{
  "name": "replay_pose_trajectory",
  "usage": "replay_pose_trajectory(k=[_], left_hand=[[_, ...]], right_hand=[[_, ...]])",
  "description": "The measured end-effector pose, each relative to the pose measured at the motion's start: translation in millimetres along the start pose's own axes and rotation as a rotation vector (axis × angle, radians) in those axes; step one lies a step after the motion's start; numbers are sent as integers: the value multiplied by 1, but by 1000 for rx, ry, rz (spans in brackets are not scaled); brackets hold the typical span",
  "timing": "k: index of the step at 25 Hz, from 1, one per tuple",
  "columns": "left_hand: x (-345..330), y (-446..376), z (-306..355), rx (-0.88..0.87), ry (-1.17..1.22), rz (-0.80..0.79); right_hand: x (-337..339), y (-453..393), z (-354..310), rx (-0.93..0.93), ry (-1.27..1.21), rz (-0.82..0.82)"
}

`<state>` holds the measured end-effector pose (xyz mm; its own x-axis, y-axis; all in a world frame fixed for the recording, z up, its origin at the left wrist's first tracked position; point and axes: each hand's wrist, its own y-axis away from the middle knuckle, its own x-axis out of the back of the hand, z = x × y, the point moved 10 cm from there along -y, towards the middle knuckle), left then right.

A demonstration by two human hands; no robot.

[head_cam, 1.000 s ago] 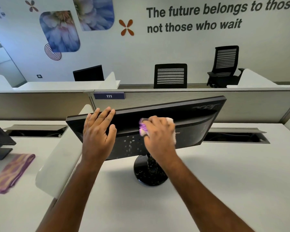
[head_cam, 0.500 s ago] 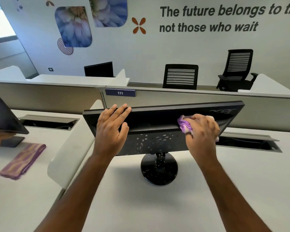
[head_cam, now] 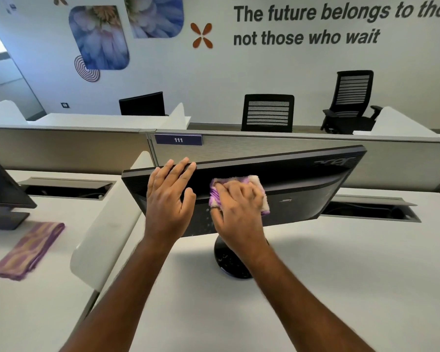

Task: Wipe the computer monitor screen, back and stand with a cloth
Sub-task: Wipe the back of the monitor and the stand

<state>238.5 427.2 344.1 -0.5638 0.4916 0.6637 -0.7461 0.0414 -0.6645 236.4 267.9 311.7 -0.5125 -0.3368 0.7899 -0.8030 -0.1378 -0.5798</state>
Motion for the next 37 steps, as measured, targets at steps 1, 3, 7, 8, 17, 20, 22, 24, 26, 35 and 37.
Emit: replay_pose_trajectory(k=[1, 3, 7, 8, 17, 20, 22, 24, 26, 35, 37], left_hand=[[1, 1, -1, -15, -7, -11], [2, 1, 2, -47, -22, -23], [3, -1, 5, -24, 14, -9], [3, -2, 5, -21, 20, -4], [-1, 1, 9, 19, 32, 9], [1, 0, 4, 21, 35, -23], [2, 0, 0, -34, 17, -75], [8, -1, -7, -96, -15, -97], [21, -2, -23, -90, -35, -68], [53, 11, -94, 69, 148, 19], [51, 17, -95, 114, 199, 28]], right_hand=[[2, 0, 3, 29, 7, -4], [12, 1, 26, 40, -7, 16], [43, 5, 117, -166, -21, 131], [49, 5, 132, -203, -15, 151], [14, 5, 41, -198, -117, 96], [-12, 0, -24, -70, -96, -15], [-16, -4, -31, -26, -85, -41], [-9, -5, -19, -12, -88, -28], [2, -2, 2, -32, -93, 25], [32, 7, 77, -262, -48, 202], [27, 6, 57, -265, -54, 205]])
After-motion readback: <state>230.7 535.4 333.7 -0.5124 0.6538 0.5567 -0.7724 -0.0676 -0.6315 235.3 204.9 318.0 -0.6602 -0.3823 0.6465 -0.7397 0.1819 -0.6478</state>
